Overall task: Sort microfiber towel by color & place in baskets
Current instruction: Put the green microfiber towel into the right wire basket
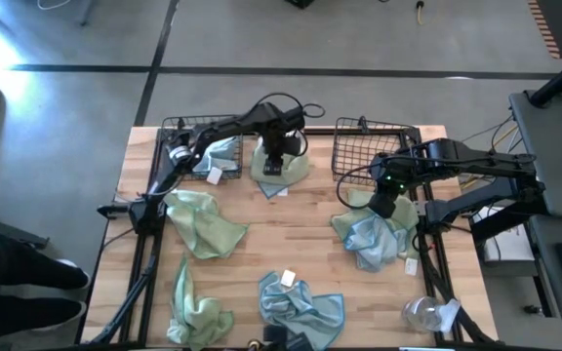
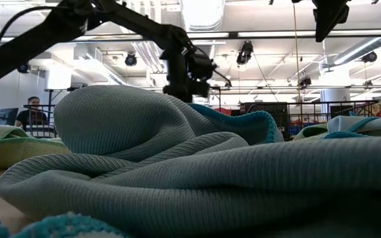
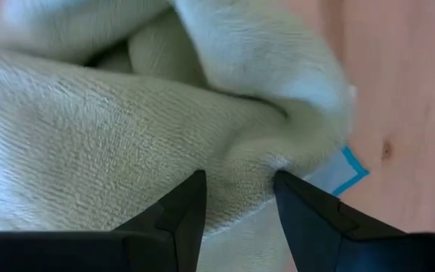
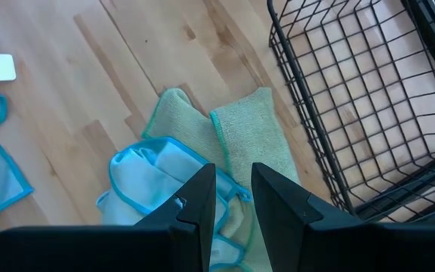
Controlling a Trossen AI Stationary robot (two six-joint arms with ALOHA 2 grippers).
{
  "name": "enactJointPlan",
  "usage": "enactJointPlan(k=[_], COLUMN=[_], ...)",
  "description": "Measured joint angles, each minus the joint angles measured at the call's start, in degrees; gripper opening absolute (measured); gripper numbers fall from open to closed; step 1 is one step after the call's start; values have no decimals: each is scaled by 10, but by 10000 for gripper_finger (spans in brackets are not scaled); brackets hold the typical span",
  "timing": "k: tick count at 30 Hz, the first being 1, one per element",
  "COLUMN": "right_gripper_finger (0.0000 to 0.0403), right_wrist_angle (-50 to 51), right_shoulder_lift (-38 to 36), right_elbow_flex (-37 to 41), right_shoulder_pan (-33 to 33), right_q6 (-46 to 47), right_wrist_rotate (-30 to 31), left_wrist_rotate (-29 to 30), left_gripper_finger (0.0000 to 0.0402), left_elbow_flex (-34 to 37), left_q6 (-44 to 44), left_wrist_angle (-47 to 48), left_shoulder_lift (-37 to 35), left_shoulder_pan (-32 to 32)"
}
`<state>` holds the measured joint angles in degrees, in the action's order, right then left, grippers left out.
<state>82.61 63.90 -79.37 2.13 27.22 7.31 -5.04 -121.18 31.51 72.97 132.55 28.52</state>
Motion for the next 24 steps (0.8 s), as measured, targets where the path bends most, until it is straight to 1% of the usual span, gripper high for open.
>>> enactJointPlan(k=[11, 20, 24], right_gripper_finger=[82, 82, 82], right_wrist_angle=[0, -2, -2], right_shoulder_lift=[0, 0, 0], right_elbow_flex=[0, 0, 0], right_shoulder_pan=[0, 0, 0], right_q6=[-18, -18, -18], right_wrist_rotate=[1, 1, 1], left_wrist_rotate=[7, 7, 7], left_gripper_finger=[144, 144, 143], left_elbow_flex=[1, 1, 1], left_q6=[-121, -240, -255], left_wrist_angle=[-5, -40, -47], left_shoulder_lift=[12, 12, 12], left_shoulder_pan=[0, 0, 0])
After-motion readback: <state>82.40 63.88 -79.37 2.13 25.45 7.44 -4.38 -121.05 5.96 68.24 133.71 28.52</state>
